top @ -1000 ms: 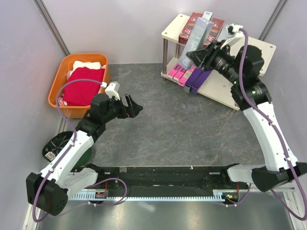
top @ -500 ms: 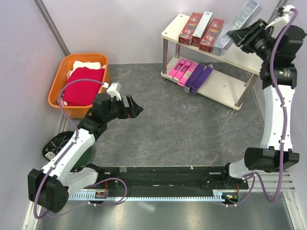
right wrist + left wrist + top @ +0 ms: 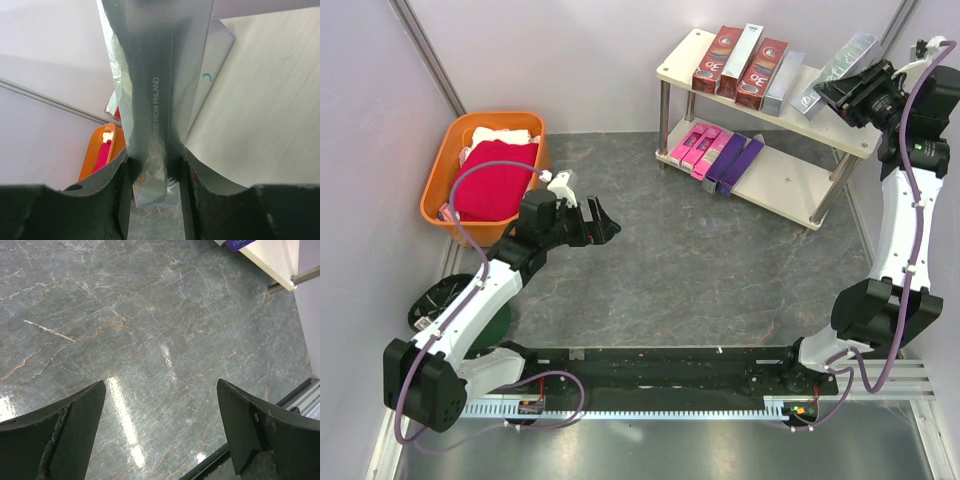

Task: Place and organize the toothpastes onto the shelf

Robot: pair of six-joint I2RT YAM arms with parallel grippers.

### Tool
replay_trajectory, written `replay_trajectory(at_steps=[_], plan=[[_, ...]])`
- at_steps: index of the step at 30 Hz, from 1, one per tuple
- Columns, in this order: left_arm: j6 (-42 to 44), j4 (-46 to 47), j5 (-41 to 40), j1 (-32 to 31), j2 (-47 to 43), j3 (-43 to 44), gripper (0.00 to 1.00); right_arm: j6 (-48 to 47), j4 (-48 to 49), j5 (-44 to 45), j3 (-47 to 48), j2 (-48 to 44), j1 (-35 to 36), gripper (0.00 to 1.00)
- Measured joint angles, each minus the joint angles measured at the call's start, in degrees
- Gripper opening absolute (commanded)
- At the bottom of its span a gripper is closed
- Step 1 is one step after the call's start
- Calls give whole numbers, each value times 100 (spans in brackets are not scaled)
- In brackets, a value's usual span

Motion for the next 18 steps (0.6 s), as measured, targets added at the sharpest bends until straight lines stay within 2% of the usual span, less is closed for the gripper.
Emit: replay_trajectory(at_steps=[15, 18], plan=[[0, -59, 138, 0, 385, 44, 100, 168, 232, -431, 37, 710, 7, 44], [0, -72, 138, 2, 426, 52, 100, 238, 363, -573, 111, 861, 9, 56]])
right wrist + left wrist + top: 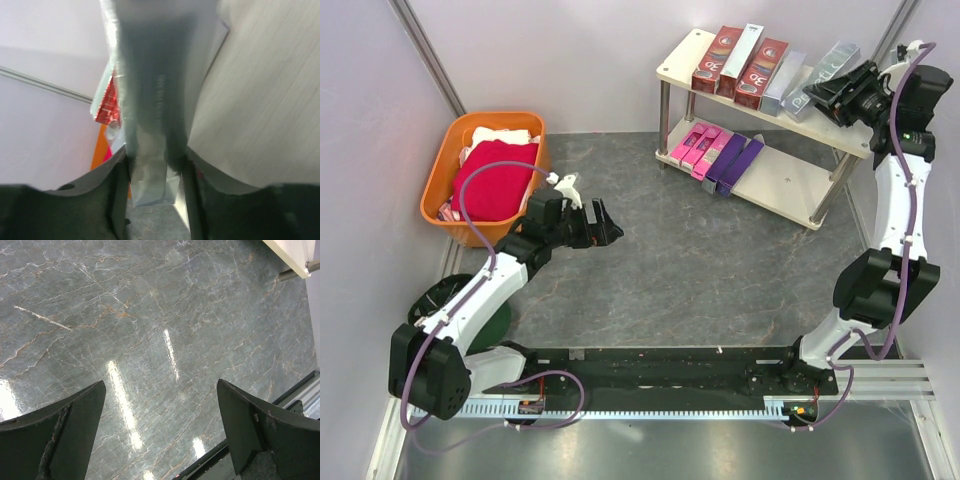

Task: Place and organize the toothpastes onto the shelf

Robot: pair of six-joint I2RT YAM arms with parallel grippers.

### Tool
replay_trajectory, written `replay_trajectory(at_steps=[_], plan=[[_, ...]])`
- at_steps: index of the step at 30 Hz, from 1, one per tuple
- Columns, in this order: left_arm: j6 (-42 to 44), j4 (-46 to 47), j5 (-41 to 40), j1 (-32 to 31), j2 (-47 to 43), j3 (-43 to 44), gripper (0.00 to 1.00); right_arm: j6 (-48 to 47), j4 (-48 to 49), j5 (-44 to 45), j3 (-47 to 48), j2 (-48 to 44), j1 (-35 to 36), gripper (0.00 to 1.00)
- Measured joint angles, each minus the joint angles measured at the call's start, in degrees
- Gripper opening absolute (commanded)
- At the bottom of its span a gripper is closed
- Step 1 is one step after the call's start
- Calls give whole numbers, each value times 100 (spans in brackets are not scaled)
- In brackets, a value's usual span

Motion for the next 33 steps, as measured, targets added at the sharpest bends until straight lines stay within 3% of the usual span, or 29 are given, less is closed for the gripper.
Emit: replay_trajectory(at_steps=[5, 7, 10, 25, 33], plan=[[0, -13, 7, -2, 59, 76, 100, -133, -52, 9, 57, 149, 22, 89], [0, -15, 15, 0, 94, 94, 100, -251, -33, 72, 70, 85, 39, 94], [0, -15, 35, -2, 144, 109, 100, -444, -111, 251, 70, 4, 76, 98], [0, -28, 109, -2, 273, 144, 100, -798, -549, 1189, -479, -787, 188, 98], [2, -26, 114, -2, 227, 160, 100, -949, -435, 1325, -1388, -2013, 1102, 98]])
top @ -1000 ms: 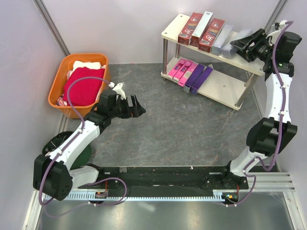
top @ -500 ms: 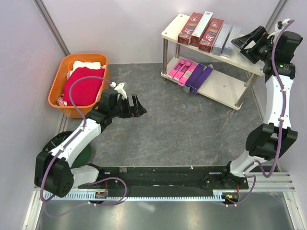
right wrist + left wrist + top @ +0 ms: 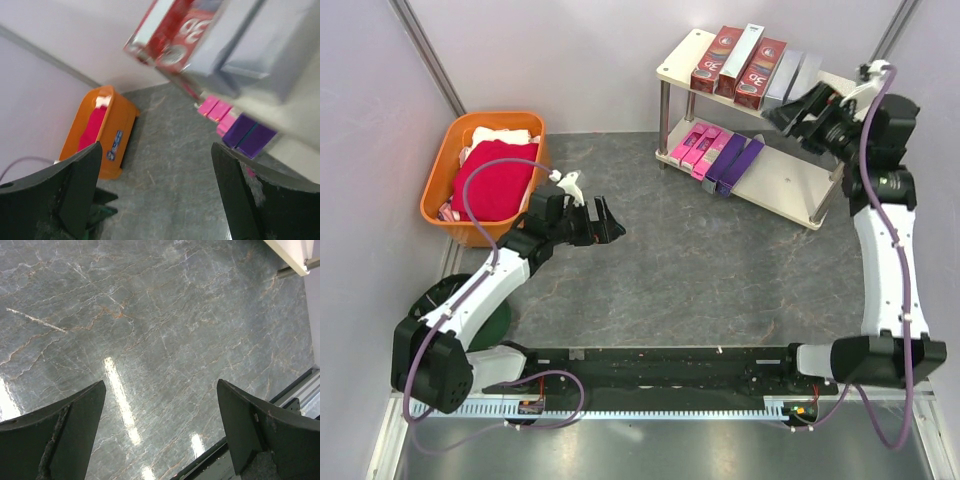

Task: Place and organize the toothpastes onto the shelf

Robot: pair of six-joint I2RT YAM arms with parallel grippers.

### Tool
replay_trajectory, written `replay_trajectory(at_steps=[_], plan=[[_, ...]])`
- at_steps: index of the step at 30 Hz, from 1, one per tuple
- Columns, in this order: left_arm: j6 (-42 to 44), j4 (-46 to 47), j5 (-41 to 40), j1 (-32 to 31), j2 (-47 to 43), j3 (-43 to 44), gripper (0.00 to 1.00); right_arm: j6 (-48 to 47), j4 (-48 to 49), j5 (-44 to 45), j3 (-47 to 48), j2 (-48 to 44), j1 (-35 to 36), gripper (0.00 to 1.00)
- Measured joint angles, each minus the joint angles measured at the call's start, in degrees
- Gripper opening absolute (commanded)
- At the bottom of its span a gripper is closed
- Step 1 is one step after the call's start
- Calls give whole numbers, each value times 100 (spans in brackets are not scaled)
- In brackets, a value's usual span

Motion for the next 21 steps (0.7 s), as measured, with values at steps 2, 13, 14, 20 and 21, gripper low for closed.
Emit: replay_trajectory(at_steps=[2, 13, 14, 20, 21], plan=[[-2, 20, 4, 0, -81, 0, 100, -85, 70, 42, -334, -363, 323, 98], [-4, 841, -17, 0, -1388, -918, 100, -503, 684, 459, -3130, -1952, 1012, 98], [-4, 922, -22, 0, -1473, -1021, 100, -538, 767, 476, -3399, -1971, 1032, 98], [-4, 1209, -33, 0, -1491, -1191, 100, -660, 1008, 651, -4878, -2024, 1091, 98], [-4, 1248, -42, 0, -1458, -1193, 100, -678, 1062, 673, -5097, -2061, 1099, 98]])
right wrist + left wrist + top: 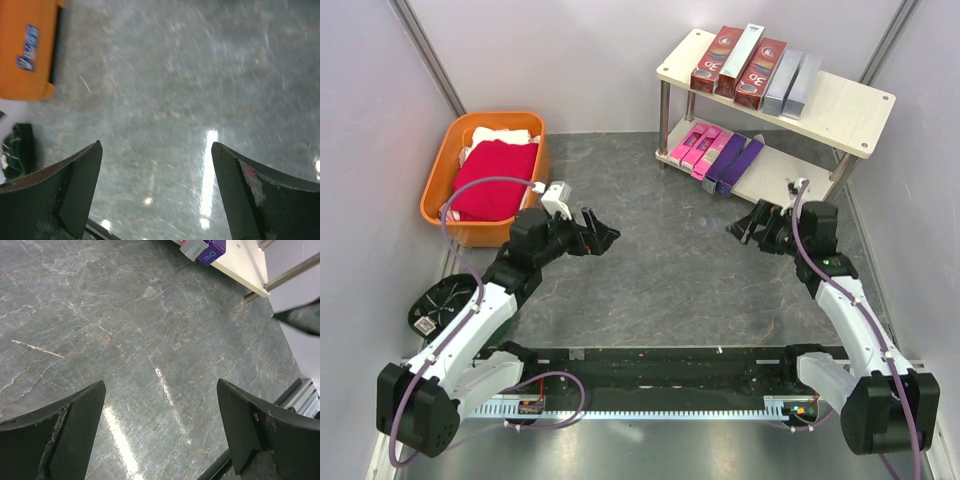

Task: Place and organize the toothpastes onto the shelf

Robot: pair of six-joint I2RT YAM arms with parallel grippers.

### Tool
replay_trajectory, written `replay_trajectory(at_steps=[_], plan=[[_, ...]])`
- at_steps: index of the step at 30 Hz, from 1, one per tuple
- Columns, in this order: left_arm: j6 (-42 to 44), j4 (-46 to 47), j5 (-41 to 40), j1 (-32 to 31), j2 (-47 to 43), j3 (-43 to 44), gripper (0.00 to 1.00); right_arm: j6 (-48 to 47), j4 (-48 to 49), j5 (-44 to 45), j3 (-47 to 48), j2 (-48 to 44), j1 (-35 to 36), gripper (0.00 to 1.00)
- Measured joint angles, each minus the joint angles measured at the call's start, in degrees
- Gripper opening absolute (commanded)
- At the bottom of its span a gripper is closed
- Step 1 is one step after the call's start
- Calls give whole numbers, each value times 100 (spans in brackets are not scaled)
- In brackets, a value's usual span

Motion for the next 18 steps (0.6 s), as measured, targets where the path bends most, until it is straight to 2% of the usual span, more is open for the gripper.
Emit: replay_trajectory(at_steps=[8, 18], plan=[[0, 221, -166, 0, 289, -118, 100, -330, 125, 337, -994, -466, 22, 98], [0, 267, -372, 0, 433, -140, 100, -509, 356, 529, -1106, -402, 22, 98]])
